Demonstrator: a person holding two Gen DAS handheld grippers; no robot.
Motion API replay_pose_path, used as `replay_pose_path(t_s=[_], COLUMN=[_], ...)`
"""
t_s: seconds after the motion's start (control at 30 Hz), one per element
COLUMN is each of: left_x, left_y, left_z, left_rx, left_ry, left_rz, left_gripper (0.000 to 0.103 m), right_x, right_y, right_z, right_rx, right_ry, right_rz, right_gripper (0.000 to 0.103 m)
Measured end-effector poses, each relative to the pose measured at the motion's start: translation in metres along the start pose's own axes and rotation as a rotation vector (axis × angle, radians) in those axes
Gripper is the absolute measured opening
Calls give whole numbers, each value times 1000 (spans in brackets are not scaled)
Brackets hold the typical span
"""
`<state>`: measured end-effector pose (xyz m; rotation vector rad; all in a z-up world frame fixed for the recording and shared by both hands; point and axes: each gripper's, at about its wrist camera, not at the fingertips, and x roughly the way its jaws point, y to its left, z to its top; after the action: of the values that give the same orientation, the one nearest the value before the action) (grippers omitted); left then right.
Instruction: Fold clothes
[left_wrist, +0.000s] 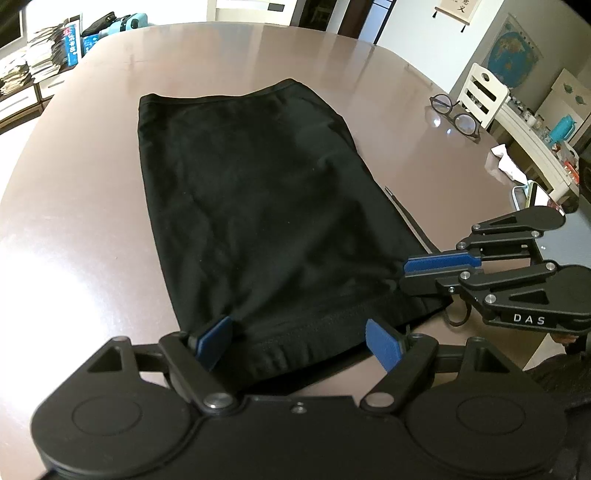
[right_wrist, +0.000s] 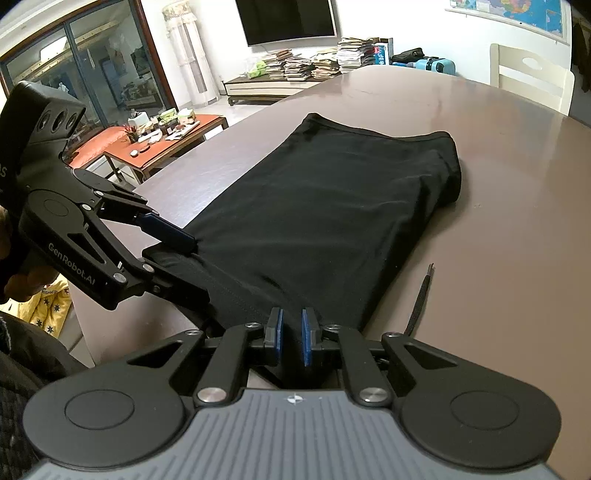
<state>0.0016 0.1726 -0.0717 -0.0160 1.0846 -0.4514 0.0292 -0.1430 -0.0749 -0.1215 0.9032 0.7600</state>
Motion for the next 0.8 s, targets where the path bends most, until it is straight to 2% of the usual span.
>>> replay_pose_path(t_s=[0.1, 0.2, 0.27, 0.33, 0.47, 0.63, 0.77, 0.8], left_x=[-12, -15, -6, 3, 22, 25, 25, 23], left_y=[0, 1, 4, -1, -8, -8, -7, -7], left_z=[5, 16, 24, 27, 26, 25, 20, 21], left_rx=[-49, -93, -127, -106, -82, -69, -71, -78], left_ry=[-38, -78, -64, -42, 18, 34, 48, 45], left_rz=[-7, 60, 107, 173, 280, 289, 298, 296], left_gripper=[79, 79, 79, 79, 79, 84, 94, 90], right_x=[-3, -2, 5, 9, 17, 33, 35, 35], right_y=[4, 9, 8, 6, 4, 3, 5, 7], right_z=[5, 10, 15, 20, 28, 25, 20, 21], right_rx=[-13, -56, -59, -70, -104, -154, -216, -246], right_ry=[-2, -20, -27, -45, -76, -25, -21, -16], right_rz=[-21, -93, -153, -190, -217, -220, -224, -224], right_gripper=[11, 11, 11, 11, 12, 12, 12, 12])
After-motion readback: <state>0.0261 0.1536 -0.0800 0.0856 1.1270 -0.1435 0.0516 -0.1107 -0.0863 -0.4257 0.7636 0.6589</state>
